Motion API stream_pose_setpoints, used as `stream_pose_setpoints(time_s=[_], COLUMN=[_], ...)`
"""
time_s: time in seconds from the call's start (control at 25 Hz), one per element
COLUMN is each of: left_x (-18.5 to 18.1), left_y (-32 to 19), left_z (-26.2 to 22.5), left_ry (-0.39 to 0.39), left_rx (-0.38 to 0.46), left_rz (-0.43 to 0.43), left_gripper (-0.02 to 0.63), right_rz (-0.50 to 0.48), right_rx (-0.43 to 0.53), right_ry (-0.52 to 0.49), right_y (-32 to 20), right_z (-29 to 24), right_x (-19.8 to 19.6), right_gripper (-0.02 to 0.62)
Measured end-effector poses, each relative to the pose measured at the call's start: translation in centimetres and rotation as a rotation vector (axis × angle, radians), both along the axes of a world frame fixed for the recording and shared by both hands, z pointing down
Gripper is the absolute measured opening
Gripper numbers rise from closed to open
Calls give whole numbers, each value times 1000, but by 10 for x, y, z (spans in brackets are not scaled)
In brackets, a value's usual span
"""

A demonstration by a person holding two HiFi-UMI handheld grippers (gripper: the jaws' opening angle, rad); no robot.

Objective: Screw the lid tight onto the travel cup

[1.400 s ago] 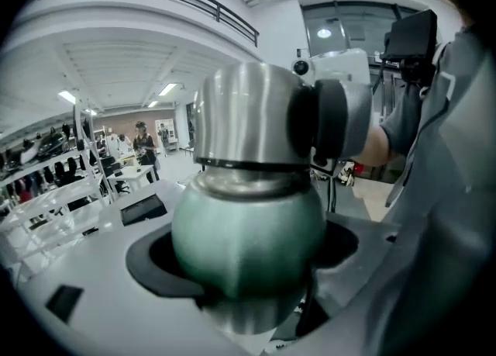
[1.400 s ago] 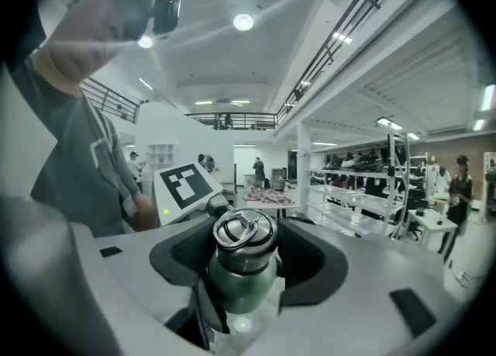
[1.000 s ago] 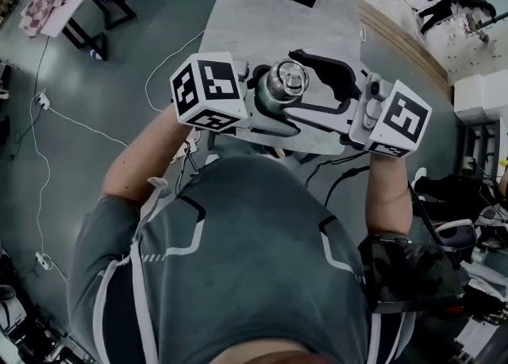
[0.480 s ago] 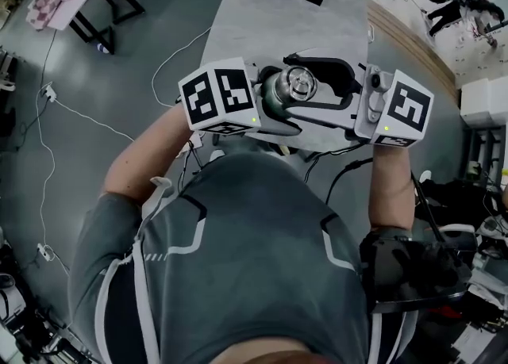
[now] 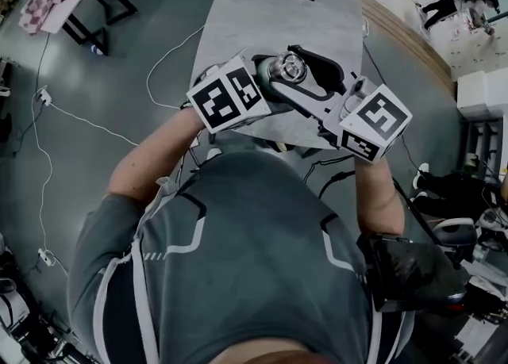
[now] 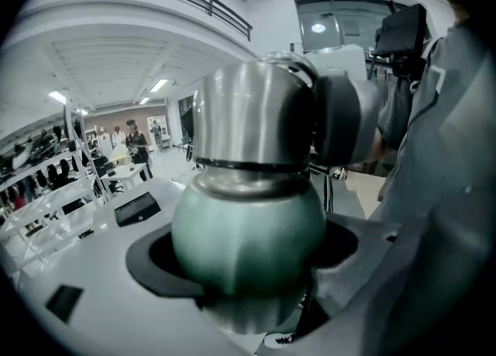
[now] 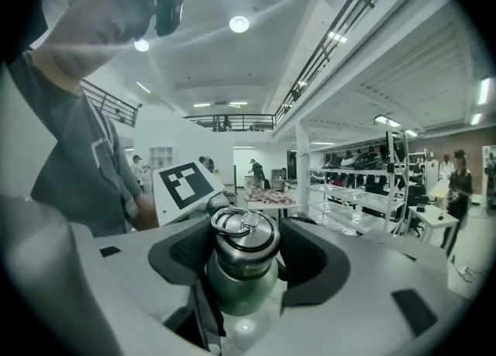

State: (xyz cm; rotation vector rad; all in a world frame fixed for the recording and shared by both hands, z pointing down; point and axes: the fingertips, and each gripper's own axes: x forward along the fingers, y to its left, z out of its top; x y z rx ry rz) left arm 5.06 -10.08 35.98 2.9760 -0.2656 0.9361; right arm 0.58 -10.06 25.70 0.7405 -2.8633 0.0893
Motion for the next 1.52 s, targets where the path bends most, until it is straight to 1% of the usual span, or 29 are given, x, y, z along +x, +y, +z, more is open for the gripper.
stream_pose_setpoints(time_s=[0.08, 0.2, 0.24, 0.36, 0.44, 0.52, 0.6, 0.72, 0.8, 0.88, 1.0, 1.12, 1.16, 1.24, 1.32, 1.4, 1.52], left_x=[1, 1, 1, 0, -4, -6, -3, 4, 5, 5, 2, 3, 4, 5, 6, 7, 6], left_y=[2, -2, -3, -7, -12, -11, 1, 29, 48, 61, 77, 88, 87, 81, 67, 53, 36], left_z=[-1, -2, -2, -4, -1, -3, -13, -43, -62, -73, -74, -72, -70, -65, -57, -45, -28], left_ry=[-9, -59, -67, -68, -84, -64, 21, 188, 260, 285, 282, 271, 263, 237, 193, 142, 87], left_rx=[27, 108, 120, 128, 147, 129, 67, -62, -115, -134, -152, -158, -152, -130, -103, -77, -42], left_rz=[8, -10, -18, -47, -61, -35, 37, 175, 268, 336, 409, 447, 442, 402, 326, 238, 120], left_gripper=[402, 402, 402, 402, 402, 402, 402, 402, 402, 402, 402, 402, 402, 402, 402, 402, 402], right_rz=[3, 6, 12, 44, 60, 38, -41, -225, -336, -416, -536, -613, -619, -593, -520, -415, -231], right_rx=[8, 33, 33, 3, -9, 0, 38, 78, 91, 107, 115, 104, 100, 83, 70, 66, 32], right_ry=[38, 130, 139, 121, 126, 113, 64, -32, -100, -164, -242, -260, -254, -240, -222, -207, -222], right_y=[4, 9, 8, 4, 2, 2, 9, 30, 41, 49, 63, 72, 72, 68, 58, 47, 32], right_z=[-1, -1, -1, 0, 2, -1, -10, -25, -34, -46, -61, -67, -66, -62, -55, -45, -30], right_x=[1, 4, 4, 6, 5, 1, -3, -4, -3, -3, -8, -11, -11, -10, -7, -3, 3], right_gripper=[279, 278, 276, 276, 276, 278, 282, 305, 305, 307, 305, 297, 276, 275, 275, 273, 273])
